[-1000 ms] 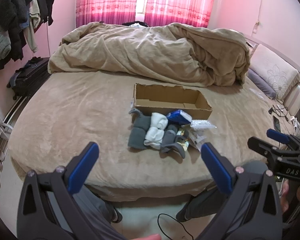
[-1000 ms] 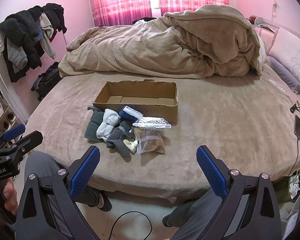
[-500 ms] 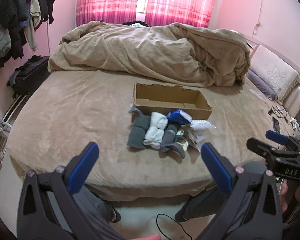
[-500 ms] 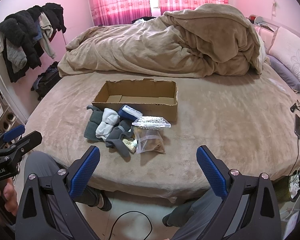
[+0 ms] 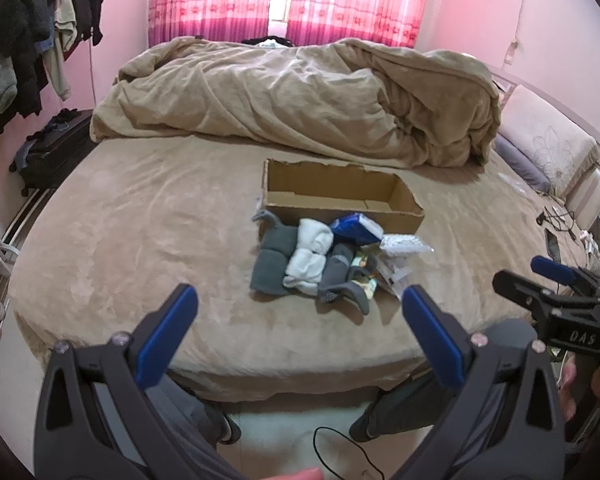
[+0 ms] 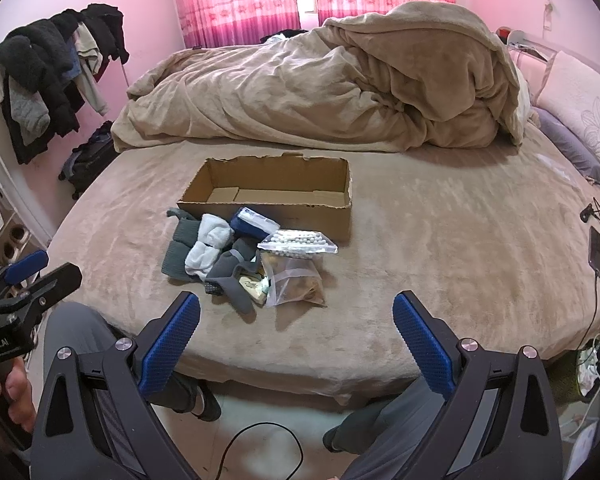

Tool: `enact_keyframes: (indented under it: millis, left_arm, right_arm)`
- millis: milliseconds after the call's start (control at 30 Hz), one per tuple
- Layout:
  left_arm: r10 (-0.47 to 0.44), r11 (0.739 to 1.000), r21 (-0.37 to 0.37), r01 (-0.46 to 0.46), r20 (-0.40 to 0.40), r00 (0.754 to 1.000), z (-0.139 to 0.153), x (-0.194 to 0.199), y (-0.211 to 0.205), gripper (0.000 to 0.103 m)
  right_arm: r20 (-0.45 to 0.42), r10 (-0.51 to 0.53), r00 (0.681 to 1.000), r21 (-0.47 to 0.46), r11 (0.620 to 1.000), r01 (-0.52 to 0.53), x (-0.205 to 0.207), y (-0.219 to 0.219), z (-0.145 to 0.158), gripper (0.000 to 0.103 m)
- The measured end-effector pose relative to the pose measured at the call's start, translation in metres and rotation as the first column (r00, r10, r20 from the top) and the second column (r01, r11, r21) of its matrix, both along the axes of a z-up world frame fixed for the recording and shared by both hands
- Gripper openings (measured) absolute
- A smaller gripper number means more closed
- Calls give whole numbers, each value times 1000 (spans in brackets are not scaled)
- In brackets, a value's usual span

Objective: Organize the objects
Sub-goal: 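Grasp the grey sock with the left tool while the right tool grasps the bead bag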

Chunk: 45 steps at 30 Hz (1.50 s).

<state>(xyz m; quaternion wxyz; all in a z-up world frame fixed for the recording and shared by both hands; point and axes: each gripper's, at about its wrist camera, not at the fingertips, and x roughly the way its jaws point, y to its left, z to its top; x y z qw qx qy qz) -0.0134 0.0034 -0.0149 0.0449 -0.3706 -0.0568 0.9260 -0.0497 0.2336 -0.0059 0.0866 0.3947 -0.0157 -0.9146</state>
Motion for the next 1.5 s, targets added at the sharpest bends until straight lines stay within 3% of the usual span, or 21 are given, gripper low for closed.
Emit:
enact_keyframes:
  millis: [267,533,833,1000,1267,1433,1500]
  left_arm:
    - [-19,1000,5,19,20,1000,-21,-24,2,102]
    - [-36,999,-9,36,62,997,-54,-64,5,94]
    - [-1,999,-46,6,110,994,-96,-107,-7,93]
    - [8,999,-46,-1,148,989,-119,-127,-19,84]
    - [12,999,-45,-4,170,985,-142,-148,-28,84]
    - [-8,1000,-12,11,183,983,-152,-160,-32,75]
    - [-30,1000,14,28,190,981,-156,-165,-30,70]
  right_arm:
    - [19,7,1000,6,1000,-7,-14,2,-16,99]
    - [47,22,999,-12,1000,-22,-40,7,-40,98]
    - [90,43,995,-36,999,-40,-80,4,-72,98]
    - [112,60,992,-36,998,-56,-105,-6,-90,98]
    - [137,63,989,-35,998,-59,-135,-15,-107,98]
    - [149,72,986,-30,997,-68,-145,-21,-115,98]
    - [154,73,985,-44,997,-67,-147,-20,-118,92]
